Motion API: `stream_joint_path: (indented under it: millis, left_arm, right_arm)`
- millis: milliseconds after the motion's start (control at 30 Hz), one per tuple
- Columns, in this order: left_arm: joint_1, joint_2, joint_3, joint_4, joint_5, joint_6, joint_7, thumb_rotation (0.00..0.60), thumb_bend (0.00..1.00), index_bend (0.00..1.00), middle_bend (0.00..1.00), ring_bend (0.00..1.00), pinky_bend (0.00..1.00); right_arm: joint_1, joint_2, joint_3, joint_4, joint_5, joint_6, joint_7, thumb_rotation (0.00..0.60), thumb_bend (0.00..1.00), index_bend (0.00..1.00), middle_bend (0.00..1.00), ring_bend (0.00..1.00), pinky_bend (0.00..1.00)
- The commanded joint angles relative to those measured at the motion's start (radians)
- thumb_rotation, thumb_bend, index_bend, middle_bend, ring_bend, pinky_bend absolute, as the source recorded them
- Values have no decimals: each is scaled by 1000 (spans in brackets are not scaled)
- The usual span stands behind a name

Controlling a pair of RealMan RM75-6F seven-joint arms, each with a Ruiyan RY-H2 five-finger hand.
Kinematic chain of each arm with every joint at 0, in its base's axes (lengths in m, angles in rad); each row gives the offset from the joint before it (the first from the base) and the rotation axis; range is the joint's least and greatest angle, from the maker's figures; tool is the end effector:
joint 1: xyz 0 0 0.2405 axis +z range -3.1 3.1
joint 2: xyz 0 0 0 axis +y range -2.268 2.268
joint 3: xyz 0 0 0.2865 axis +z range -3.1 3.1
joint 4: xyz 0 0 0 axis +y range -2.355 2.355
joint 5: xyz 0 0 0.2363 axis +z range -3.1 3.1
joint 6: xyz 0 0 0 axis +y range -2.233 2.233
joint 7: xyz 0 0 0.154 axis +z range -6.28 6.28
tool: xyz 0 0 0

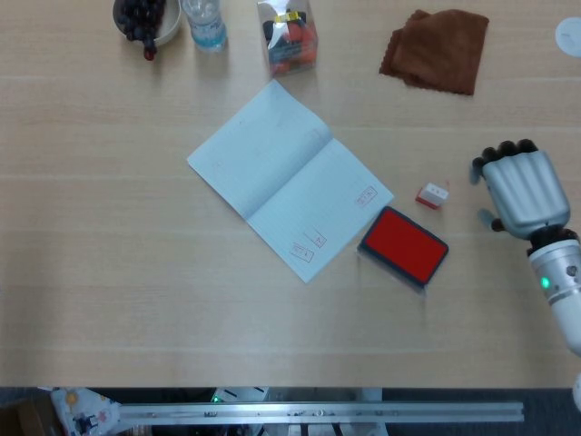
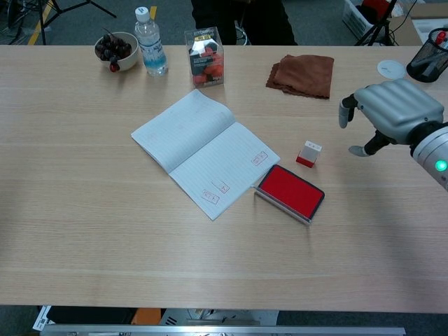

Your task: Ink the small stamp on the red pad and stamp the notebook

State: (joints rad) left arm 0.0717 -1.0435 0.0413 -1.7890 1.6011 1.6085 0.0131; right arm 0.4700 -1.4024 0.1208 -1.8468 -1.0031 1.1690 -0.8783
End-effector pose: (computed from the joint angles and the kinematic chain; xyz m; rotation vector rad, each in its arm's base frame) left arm -0.3259 0.1214 0.1584 -1.3199 -1.0054 -0.9268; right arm -0.2181 -0.2852 0.0019 1.7840 -0.8254 0.5621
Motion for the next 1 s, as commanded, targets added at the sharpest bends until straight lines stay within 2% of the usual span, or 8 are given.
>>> stream_joint_path:
  millis: [33,167,433,1000]
  left_arm:
    - [-1,1,1,2,3,-1,-2,600,272,42,39,34,63]
    - [-4,3,3,6,-1,-12,-3,600,273,42,38,34,63]
    - [-11,9,8,11,-8,-35,-5,600,272,42,38,34,63]
    - [-22,16,14,26,-24,-69,-10,600,272,42,38,34,63]
  right_arm:
    - [41,-67,4,42,71,-1,-62,600,160,473,418,299,293]
    - [70,-126,-5,79,115,13,-112,600,160,473,418,299,293]
    - [110,-201,6,157,178,30,-133,600,158,473,418,299,293]
    - [168,-287,18,247,262,40,-143,600,157,473,418,299,293]
